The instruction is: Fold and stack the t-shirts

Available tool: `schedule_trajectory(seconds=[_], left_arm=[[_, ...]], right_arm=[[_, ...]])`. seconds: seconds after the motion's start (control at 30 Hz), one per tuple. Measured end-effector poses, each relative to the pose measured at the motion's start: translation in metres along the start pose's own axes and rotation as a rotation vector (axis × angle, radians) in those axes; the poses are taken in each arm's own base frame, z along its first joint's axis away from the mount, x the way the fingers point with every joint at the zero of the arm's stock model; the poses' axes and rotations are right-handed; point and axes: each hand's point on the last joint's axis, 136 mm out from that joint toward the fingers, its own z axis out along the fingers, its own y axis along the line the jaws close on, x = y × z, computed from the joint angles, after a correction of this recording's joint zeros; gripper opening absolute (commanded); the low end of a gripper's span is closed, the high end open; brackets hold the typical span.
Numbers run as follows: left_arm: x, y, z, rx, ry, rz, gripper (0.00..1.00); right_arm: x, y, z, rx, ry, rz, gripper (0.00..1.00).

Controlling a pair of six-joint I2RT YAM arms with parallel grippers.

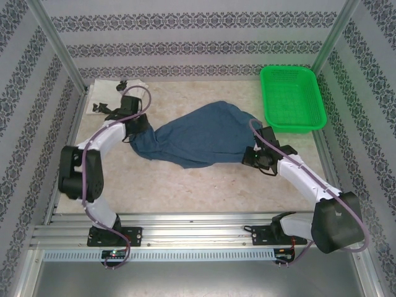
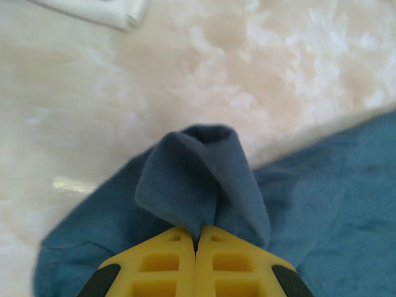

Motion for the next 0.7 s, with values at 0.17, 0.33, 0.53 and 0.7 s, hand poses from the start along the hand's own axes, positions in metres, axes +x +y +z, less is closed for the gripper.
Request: schedule_trajectory(seconds=[0.17,0.33,0.53,0.7], left_arm=[[0.035,-0.041,0.039,0.025,0.132,0.109,0.13],[0.055,-0.067,0.041,0.091,0.170,0.143,0.59],[0.051,-0.055,0.000,0.179,0.078,0.051,0.82],[0.018,-0.031,-0.032,0.182,-0.027,-0.015,0.77]], right_arm=[[0.002,-0.002,0.005,0.000,0.028,-0.015,0.00],[0.003,-0.002,0.006,-0.004,0.037,-0.012,0.00],[0.002,-0.003,0.006,-0.007,0.038,-0.016,0.00],[0.002,-0.003,0.006,-0.008,0.039,-0.019,0.00]])
